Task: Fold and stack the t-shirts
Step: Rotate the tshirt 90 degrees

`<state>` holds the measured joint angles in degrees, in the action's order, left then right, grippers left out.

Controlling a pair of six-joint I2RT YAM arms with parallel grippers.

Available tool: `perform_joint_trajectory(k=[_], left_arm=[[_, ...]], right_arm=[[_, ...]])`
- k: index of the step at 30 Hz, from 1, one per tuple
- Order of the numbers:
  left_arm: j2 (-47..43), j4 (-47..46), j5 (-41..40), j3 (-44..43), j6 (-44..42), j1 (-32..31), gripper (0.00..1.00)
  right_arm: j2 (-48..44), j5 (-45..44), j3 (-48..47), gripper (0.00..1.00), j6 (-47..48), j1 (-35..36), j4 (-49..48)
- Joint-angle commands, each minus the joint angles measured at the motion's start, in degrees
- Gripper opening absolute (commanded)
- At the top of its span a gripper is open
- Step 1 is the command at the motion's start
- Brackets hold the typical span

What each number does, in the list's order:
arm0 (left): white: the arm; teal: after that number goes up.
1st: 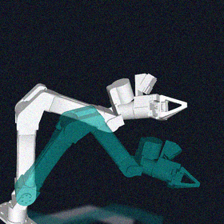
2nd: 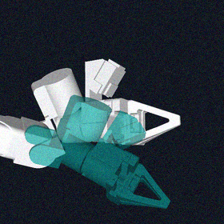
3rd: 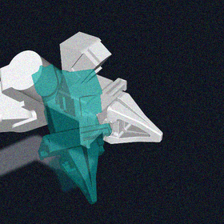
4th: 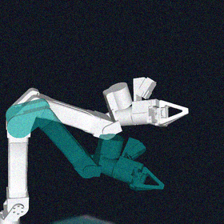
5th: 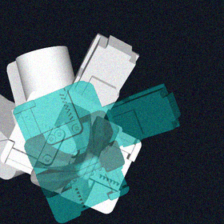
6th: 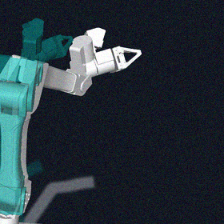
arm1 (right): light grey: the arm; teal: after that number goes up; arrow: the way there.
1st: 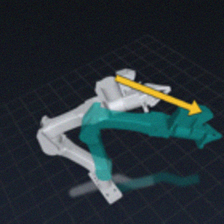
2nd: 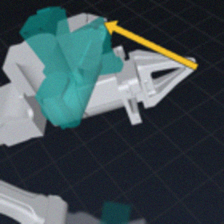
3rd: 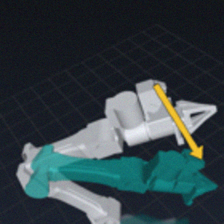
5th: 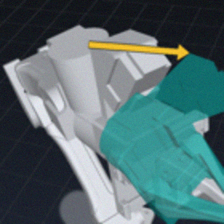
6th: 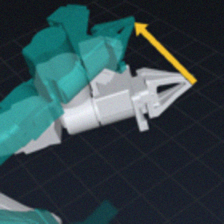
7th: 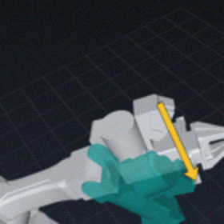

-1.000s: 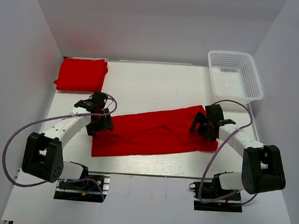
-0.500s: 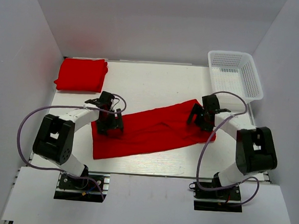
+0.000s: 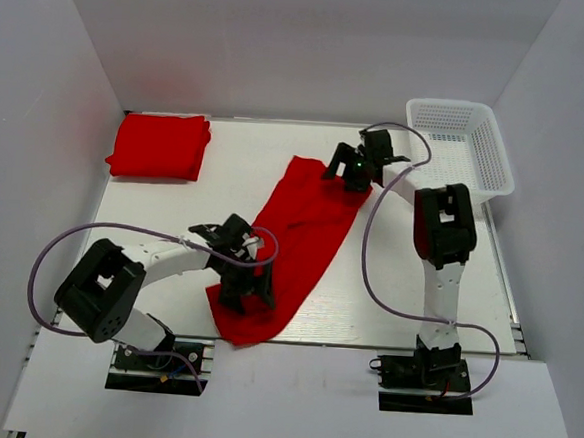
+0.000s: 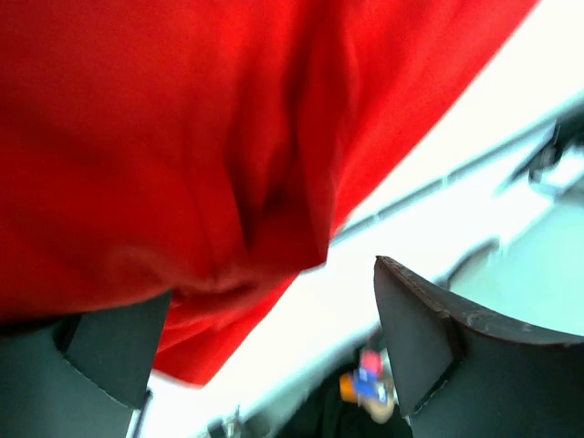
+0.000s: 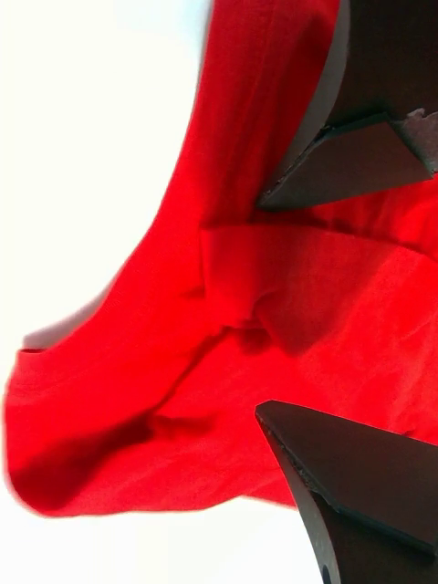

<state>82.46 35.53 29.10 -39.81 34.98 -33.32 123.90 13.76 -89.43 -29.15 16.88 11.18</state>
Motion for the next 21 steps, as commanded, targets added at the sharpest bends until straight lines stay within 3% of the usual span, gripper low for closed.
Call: perform_joint_trajectory(k=[1, 5, 12, 14, 15, 18, 21], left_arm=[[0.6, 1.92, 8.24, -1.49, 3.33, -6.13, 1.0], [4.55, -1.35, 13.52, -6.48, 3.87, -13.25, 1.0], [3.25, 10.86, 0.01, -27.14, -4.74, -16.43, 1.0], [1.66, 15.51, -12.35, -32.77, -6.07, -16.43, 1.0], [0.18, 21.02, -23.11, -33.92, -4.41, -16.43, 1.0], [-2.38, 28.61, -41.67, -34.72, 1.82, -15.02, 1.0], [-7.29, 31.62, -52.09, -34.11, 10.88, -14.49, 1.0]], right_arm=[[7.31, 5.04, -6.09, 0.9, -2.23, 2.89, 0.07], [12.24, 4.96, -15.76, 0.9, -2.23, 4.73, 0.59], [5.31, -2.4, -17.18, 0.9, 6.89, 5.88, 6.47], [2.41, -3.73, -16.83, 0.9, 8.4, 6.32, 8.94], [-2.21, -7.48, -13.35, 0.9, 11.8, 7.28, 9.12], [-8.81, -8.84, -8.33, 0.9, 13.68, 9.3, 8.59], [-13.83, -9.18, -2.17, 0.9, 13.41, 10.88, 8.6]])
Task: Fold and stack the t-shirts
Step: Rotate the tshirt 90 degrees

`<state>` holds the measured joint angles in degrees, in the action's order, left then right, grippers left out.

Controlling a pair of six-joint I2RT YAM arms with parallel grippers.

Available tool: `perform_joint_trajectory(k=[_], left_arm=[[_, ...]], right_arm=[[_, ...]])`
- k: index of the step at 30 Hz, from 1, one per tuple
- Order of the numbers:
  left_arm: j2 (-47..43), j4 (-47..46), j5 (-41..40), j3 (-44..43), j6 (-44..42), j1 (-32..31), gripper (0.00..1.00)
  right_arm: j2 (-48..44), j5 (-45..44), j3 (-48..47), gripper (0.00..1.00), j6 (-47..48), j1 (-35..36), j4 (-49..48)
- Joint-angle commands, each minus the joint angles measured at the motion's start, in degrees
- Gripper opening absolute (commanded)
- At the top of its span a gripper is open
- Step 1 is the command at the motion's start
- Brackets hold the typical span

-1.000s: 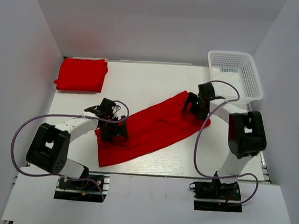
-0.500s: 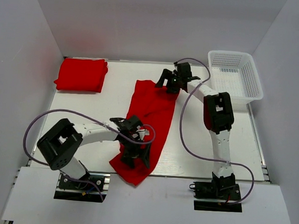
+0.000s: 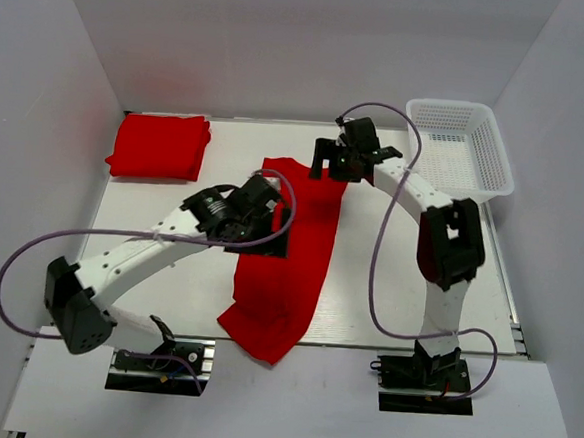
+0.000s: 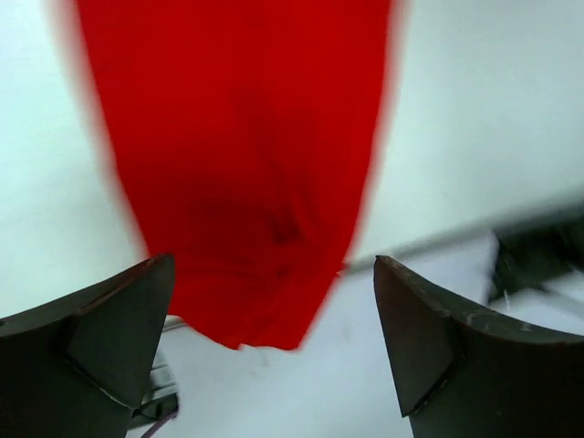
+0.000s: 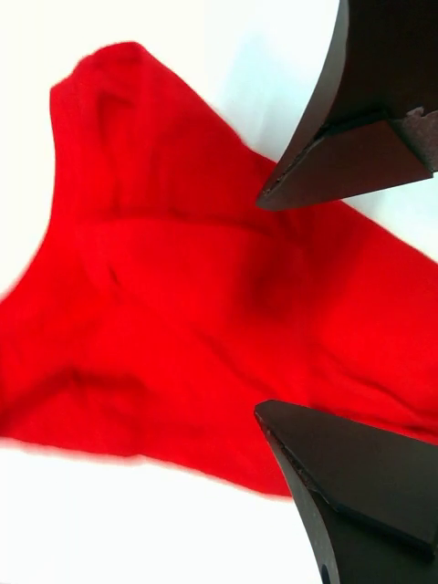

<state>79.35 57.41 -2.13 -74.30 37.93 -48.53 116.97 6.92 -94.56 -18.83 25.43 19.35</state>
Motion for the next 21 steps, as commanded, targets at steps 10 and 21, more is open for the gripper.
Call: perform_joint_trajectory(k=[10, 21], left_arm=[[-27.56, 13.09, -41.37, 11.27, 20.95, 1.34, 1.0], [-25.93, 13.61, -38.65, 12.69, 18.32, 1.34, 1.0]], right_arm=[[-14.58, -4.54, 22.49, 0.9, -2.7, 14.98, 1.91], [-5.27, -12.45, 21.98, 0.9, -9.91, 19.22, 1.11]])
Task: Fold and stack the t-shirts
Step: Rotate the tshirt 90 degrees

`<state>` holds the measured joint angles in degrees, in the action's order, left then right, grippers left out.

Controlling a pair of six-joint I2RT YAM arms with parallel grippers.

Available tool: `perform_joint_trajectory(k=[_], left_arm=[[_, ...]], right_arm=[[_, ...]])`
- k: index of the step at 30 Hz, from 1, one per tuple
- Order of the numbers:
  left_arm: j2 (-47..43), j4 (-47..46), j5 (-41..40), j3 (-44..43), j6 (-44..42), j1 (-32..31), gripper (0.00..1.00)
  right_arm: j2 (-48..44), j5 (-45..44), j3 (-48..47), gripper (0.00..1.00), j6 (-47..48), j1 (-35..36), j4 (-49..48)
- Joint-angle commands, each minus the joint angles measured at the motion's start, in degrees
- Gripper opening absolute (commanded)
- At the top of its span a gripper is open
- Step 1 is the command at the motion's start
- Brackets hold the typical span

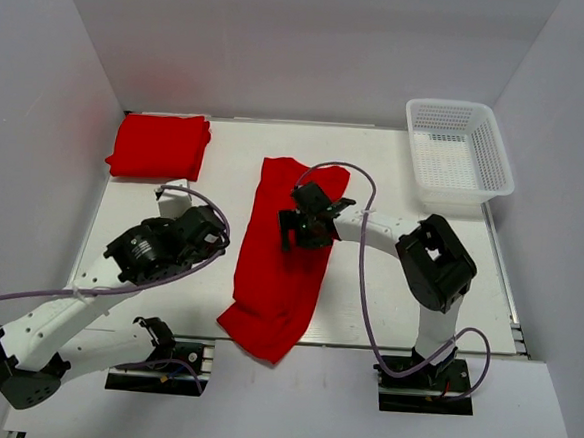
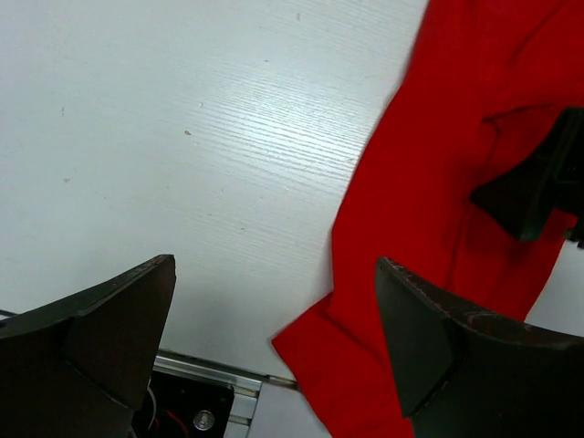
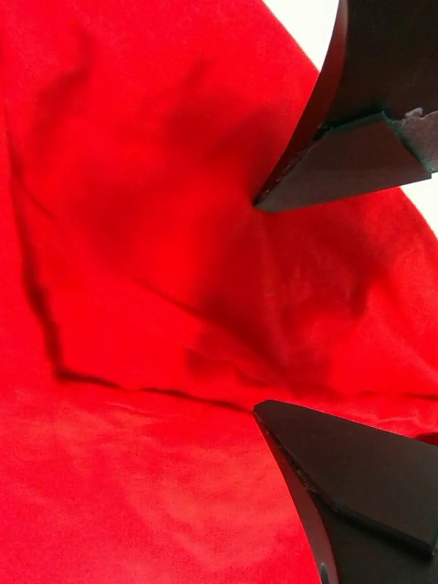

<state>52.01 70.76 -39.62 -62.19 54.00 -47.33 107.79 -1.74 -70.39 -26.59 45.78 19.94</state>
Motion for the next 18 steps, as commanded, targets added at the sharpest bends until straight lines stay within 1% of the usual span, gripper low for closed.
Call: perform_joint_trajectory(k=[1, 5, 6, 8, 9, 11, 12, 13, 14, 15, 16, 17, 18], left_arm=[[1.43, -0.36, -0.56, 0.58, 2.25, 0.13, 1.0], [4.41, -3.17, 2.08, 0.58, -0.29, 0.13, 1.0], [4.94, -4.91, 2.7, 0.58, -1.17, 0.13, 1.0], [6.34, -5.98, 3.23, 0.06, -1.18, 0.13, 1.0], [8.0, -8.25, 3.93, -0.47, -2.05, 0.13, 1.0], [9.86, -11.51, 6.3, -1.17, -5.12, 0.74, 1.0], [11.08, -13.26, 7.18, -1.78, -6.61, 0.75, 1.0], [13.97, -15.54, 8.14, -2.31, -7.76, 1.53, 1.0], [15.82, -15.57, 8.76, -3.8, -8.64, 2.32, 1.0], [17.67, -16.7, 9.46, -4.68, -9.95, 2.94, 1.0], [21.6, -17.23, 10.69, -5.73, -10.92, 3.56, 1.0], [23.56, -17.24, 11.22, -8.09, -12.15, 4.78, 1.0], [25.23, -17.93, 12.18, -9.16, -13.38, 5.4, 1.0]], right_arm=[[4.7, -5.54, -3.51, 0.9, -2.15, -1.39, 1.23], [9.8, -5.74, -7.74, 0.9, -1.28, -3.76, 2.99], [11.38, -5.73, -8.61, 0.9, -0.92, -5.33, 3.17], [13.93, -5.12, -12.92, 0.9, -0.22, -7.01, 4.31], [16.9, -5.12, -15.71, 0.9, 0.04, -8.5, 4.57], [18.94, -4.94, -21.51, 0.9, 2.4, -9.83, 6.5], [20.86, -4.77, -22.85, 0.9, 1.37, -11.05, 6.68], [22.45, -3.46, -24.08, 0.9, 2.58, -13.15, 6.86], [23.6, -2.32, -28.79, 0.9, 2.77, -13.69, 7.56], [25.96, -1.78, -30.58, 0.9, 3.29, -14.31, 7.83], [27.55, -0.04, -32.68, 0.9, 5.13, -15.88, 8.61], [28.87, 1.11, -38.1, 0.9, 6.01, -16.42, 10.45], [29.23, 3.99, -39.46, 0.9, 6.98, -16.51, 10.9]])
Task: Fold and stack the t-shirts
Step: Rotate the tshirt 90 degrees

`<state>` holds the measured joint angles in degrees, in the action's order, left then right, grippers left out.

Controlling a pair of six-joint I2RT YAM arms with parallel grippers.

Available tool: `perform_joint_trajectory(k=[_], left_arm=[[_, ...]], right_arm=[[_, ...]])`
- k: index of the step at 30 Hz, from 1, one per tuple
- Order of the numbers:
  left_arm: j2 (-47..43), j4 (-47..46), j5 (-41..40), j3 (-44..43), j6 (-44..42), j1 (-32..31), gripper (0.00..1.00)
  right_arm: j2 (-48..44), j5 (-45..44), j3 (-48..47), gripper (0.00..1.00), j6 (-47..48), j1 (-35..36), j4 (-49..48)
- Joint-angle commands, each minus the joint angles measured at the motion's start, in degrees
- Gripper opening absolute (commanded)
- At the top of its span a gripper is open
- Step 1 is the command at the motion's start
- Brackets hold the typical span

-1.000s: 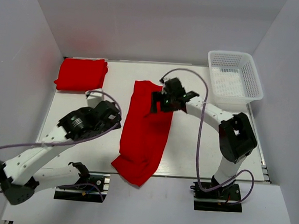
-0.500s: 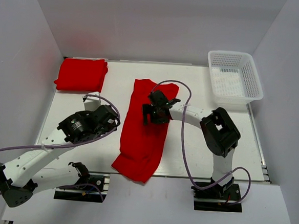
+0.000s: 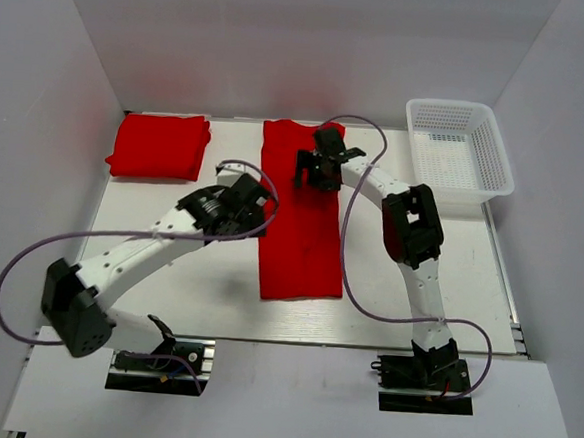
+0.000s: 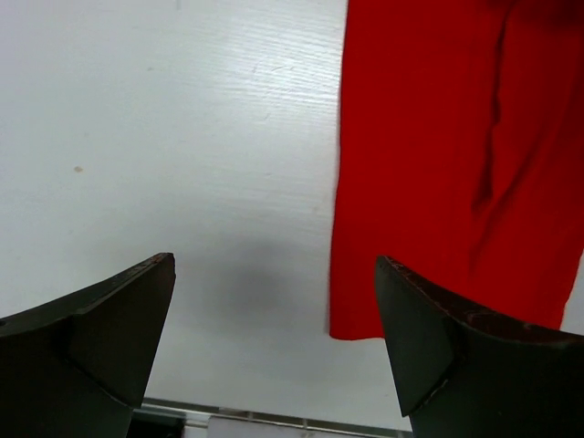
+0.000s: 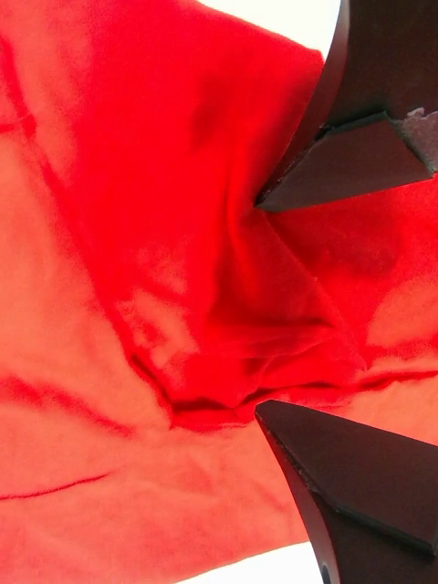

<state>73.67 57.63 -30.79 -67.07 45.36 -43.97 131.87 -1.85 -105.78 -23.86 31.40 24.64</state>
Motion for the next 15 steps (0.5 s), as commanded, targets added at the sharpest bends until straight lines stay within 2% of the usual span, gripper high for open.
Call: perform_joint_trajectory(k=[1, 6, 8, 9, 11, 12, 15], left_arm=[[5.07, -5.85, 4.93, -5.95, -5.45, 2.74, 1.0], [10.08, -12.27, 16.35, -7.11, -11.34, 6.61, 1.0], [10.61, -12.97, 19.17, -7.11, -12.57, 7.4, 1.0], [10.62, -12.98, 21.27, -7.11, -12.58, 7.4, 1.0], [10.62, -10.36, 22.34, -5.97, -12.58, 7.4, 1.0], [10.62, -9.73, 24.0, -5.19, -12.58, 7.4, 1.0], [9.04, -9.11, 26.82, 0.08, -11.44, 7.4, 1.0]], right_arm=[[4.97, 4.83, -4.78, 0.9, 6.0, -2.56, 6.12], [-2.92, 7.82, -1.21, 0.9, 11.37, -2.39, 3.05], [-9.77, 7.91, 1.44, 0.9, 11.73, -2.74, 0.17], [-11.45, 7.74, 7.11, 0.9, 11.47, -2.66, -1.08], [-20.73, 7.91, 12.32, 0.9, 9.9, -2.66, -5.89], [-25.57, 8.0, 20.88, 0.9, 9.19, -2.74, -8.88], [-37.02, 7.65, 35.32, 0.9, 5.15, -2.74, -13.64]])
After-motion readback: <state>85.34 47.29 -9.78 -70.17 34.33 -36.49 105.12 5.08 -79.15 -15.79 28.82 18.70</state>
